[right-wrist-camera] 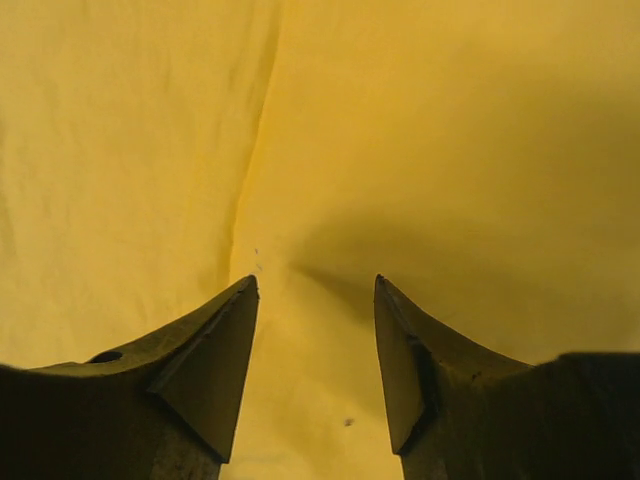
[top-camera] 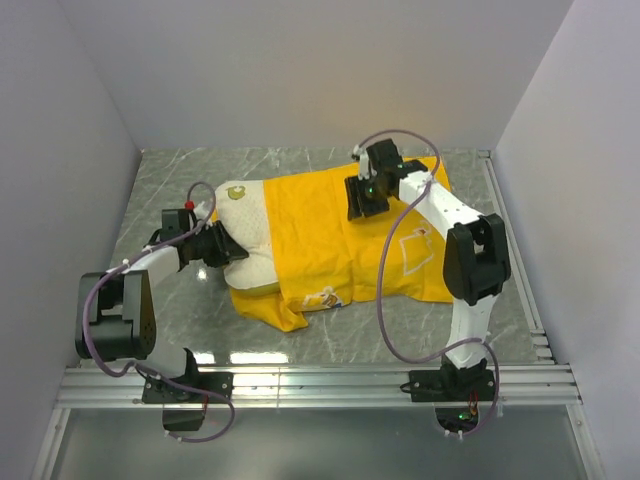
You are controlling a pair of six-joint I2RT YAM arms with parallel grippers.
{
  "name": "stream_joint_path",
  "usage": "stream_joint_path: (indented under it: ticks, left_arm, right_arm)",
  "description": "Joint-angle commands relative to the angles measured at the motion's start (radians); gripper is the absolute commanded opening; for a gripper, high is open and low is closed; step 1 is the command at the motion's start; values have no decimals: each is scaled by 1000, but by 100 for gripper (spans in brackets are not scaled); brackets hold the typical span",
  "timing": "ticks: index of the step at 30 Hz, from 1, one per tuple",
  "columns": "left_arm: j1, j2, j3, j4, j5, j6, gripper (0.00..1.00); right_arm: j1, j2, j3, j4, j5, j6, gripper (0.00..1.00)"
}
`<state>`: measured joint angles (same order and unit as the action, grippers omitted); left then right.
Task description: Put the pillow into the pillowcase
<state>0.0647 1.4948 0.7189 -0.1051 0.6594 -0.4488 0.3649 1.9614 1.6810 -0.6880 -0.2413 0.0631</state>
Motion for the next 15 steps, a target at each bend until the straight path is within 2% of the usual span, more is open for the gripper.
stream_joint_path:
  ticks: [1,3,4,6,9,10,11,12,13,15]
  left_arm:
    - [-51,-50,-15,62,72,-12,41]
    - [-52,-95,-15,50,89,15,46]
    - [-52,-111,-1,33,95,71,52]
    - [-54,-152,25,-65,114,172,55]
    - [-55,-191,115,-317,111,514,60]
    - [-55,-195,190,-391,94,720,61]
    - [-55,-196,230,-450,12,787,61]
    - [-48,-196,263,-500,-33,824,62]
    - [-37,-194,313,-502,-50,860,70]
    - [-26,-165,358,-480,-47,843,74]
  right_arm:
    - [12,-145,-139,-18,-73,-38,62]
    - [11,-205,-188,-57,-53,-55,63]
    - [11,-217,-234,-82,-40,-95,63]
    - [9,-237,-279,-68,5,-118,63]
    - [0,-175,-287,-64,66,-211,60]
    - [-6,-156,-261,-108,56,-236,59]
    - [-10,-144,-257,-123,36,-249,58]
    - [-15,-153,-262,-128,13,-259,57]
    - [-14,-166,-283,-128,-9,-284,58]
    - [-1,-208,-311,-116,-50,-280,61]
